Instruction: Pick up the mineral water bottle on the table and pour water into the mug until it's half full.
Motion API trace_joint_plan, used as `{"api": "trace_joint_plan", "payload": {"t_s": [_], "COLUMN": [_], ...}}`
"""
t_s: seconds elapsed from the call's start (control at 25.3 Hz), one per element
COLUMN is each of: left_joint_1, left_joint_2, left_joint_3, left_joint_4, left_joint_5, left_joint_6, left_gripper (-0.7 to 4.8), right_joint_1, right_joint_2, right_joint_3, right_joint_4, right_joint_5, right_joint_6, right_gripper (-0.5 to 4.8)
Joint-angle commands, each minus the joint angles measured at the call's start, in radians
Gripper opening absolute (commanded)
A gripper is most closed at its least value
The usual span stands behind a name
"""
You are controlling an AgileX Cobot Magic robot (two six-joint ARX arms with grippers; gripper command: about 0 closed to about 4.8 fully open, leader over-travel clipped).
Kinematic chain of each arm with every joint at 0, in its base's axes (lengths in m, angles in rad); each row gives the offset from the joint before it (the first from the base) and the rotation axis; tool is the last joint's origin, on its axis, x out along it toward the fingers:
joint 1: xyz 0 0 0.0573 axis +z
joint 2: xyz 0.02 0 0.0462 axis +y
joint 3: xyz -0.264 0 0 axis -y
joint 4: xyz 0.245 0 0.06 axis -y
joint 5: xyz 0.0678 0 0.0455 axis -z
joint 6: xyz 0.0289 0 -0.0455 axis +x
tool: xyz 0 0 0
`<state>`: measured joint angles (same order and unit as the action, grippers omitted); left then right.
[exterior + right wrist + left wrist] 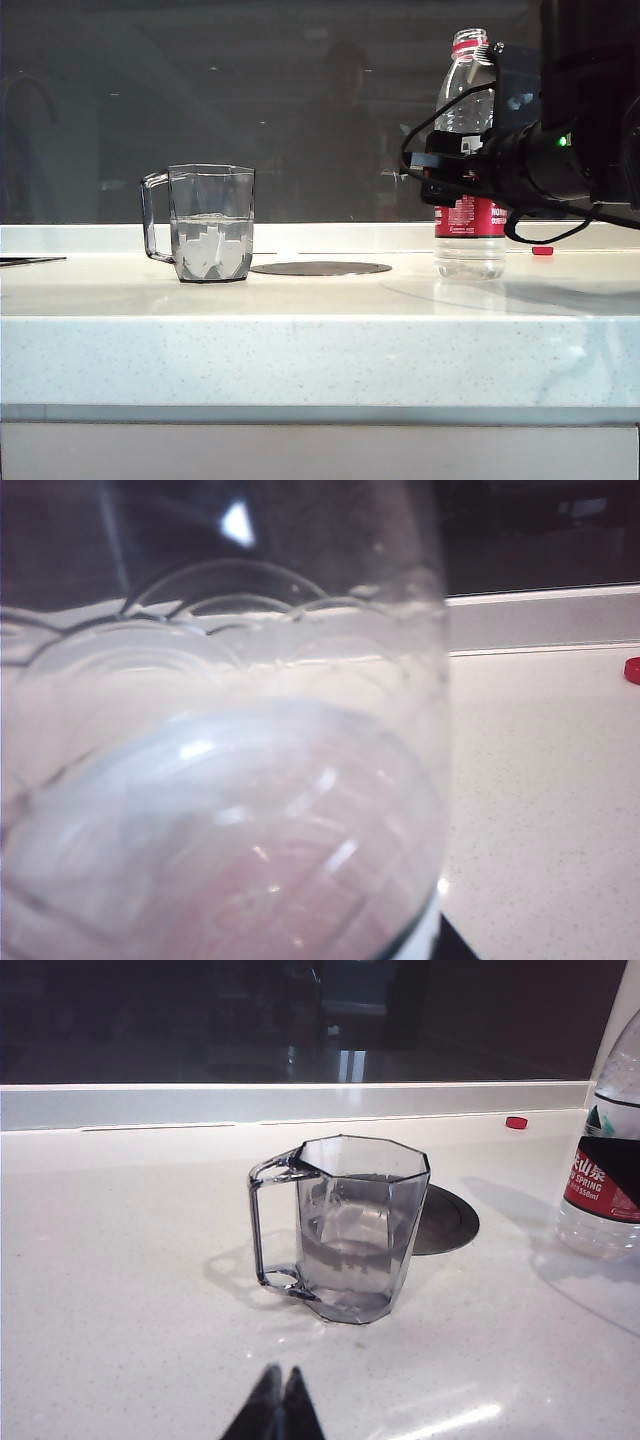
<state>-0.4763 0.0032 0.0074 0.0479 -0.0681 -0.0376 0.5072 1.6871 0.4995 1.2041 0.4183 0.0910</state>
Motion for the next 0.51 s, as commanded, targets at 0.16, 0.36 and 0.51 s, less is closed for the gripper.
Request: {"api": "trace_joint_plan", "payload": {"t_s": [0.16,0.36,0.51], "left_joint_1": [0.003,0.040,0.093], "left_joint_2": [0.000,0.000,0.000], "left_joint_3": [0.003,0.003,0.003], "left_joint_4": [0.012,0.012,0.012], "left_joint_5": [0.001,0.002,0.002], "left_joint_6": [0.004,0.004,0.004], "left_gripper": [-0.04,-0.04,-0.04], "right_joint_1": [0.013,0.042,0.042], "right_joint_2": [-0.005,-0.018,-0.031], "right_joint_3": [-0.012,-0.031,-0.061], "right_joint_4": [-0.040,-0.036,-0.013], "right_joint_5": [-0.002,0.004,0.006], "right_joint_6": [0.003,0.002,0.011], "right_gripper": [4.31,4.79,4.79]}}
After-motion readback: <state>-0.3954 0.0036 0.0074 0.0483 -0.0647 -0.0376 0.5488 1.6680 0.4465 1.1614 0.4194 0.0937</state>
